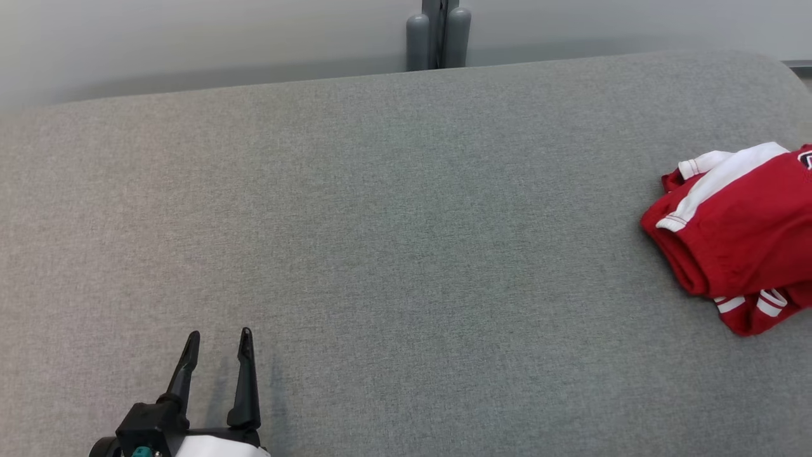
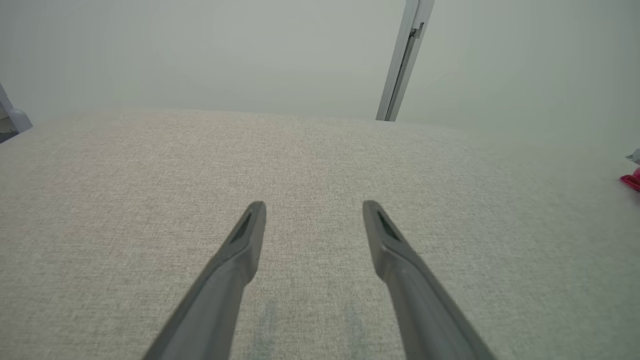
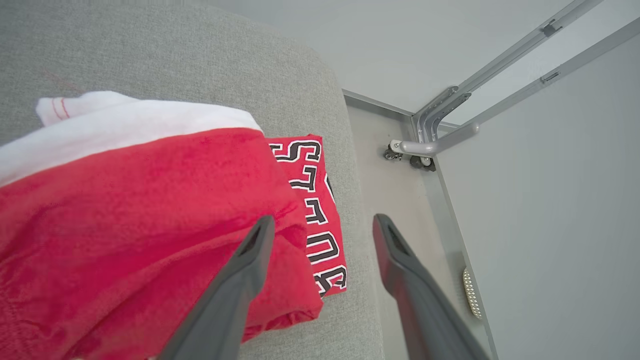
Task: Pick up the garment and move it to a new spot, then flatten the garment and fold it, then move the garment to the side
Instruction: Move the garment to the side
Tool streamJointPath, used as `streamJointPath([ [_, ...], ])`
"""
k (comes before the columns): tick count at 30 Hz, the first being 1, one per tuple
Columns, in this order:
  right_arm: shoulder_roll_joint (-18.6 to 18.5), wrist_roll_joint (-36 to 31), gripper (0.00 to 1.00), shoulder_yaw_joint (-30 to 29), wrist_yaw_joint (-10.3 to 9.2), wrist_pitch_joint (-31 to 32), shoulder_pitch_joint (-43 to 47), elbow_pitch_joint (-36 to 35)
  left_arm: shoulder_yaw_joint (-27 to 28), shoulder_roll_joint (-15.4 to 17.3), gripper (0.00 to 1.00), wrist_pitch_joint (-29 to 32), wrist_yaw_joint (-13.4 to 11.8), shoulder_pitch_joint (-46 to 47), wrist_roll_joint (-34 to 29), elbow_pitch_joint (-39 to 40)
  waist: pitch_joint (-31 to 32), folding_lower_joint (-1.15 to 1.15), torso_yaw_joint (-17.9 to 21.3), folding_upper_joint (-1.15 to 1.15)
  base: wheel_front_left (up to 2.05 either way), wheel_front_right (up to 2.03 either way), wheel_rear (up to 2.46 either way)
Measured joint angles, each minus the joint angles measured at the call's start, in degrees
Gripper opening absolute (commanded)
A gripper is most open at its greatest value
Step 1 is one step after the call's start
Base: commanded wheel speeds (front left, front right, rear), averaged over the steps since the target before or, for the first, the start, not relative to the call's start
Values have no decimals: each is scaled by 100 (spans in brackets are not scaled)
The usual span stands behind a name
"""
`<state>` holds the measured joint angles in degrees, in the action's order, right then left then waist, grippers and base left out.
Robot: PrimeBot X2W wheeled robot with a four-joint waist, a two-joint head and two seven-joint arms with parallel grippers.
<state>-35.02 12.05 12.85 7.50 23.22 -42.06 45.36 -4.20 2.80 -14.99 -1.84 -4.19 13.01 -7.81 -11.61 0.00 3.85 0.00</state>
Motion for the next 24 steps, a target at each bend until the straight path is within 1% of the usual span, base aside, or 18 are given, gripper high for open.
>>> streamJointPath([
  [1,2,-220,100,-68,0,-108,10,-67,22,1,100,0,1,0,-19,11,44,0,48,0,0,0,0],
  [5,166,-302,100,-135,0,-370,196,-433,56,0,100,0,1,-36,-8,36,176,0,134,0,0,0,0],
  [7,243,-294,100,-180,0,-650,385,-742,78,-2,100,0,0,-98,67,77,267,0,163,0,0,0,0],
  [9,269,-296,100,-368,0,-1126,602,-1118,109,1,100,0,-1,-144,136,121,369,0,176,0,0,0,0],
  [11,319,-356,100,-622,0,-1788,912,-1543,135,-1,100,0,-21,-165,211,131,484,0,163,0,0,0,0],
  [14,584,-485,100,-998,0,-2554,1689,-2035,213,-1,100,0,-24,-306,348,154,684,0,104,0,0,0,0],
  [17,994,-636,100,-1588,0,-3209,2468,-2409,259,0,100,0,38,-398,364,133,877,0,24,0,0,0,0],
  [18,1126,-727,100,-1690,0,-3440,2725,-2543,288,-3,100,0,75,-426,353,115,940,0,-6,0,0,0,0],
  [20,1516,-795,100,-1964,0,-3655,3210,-2732,350,0,100,0,88,-483,290,65,1057,0,-59,0,0,0,0],
  [21,1673,-929,100,-2046,0,-3735,3461,-2829,392,0,100,0,103,-500,254,36,1106,0,-85,0,0,0,0],
  [24,2215,-1029,100,-2342,0,-3798,3972,-3099,469,-1,100,0,160,-504,221,-58,1213,0,-153,0,0,0,0],
])
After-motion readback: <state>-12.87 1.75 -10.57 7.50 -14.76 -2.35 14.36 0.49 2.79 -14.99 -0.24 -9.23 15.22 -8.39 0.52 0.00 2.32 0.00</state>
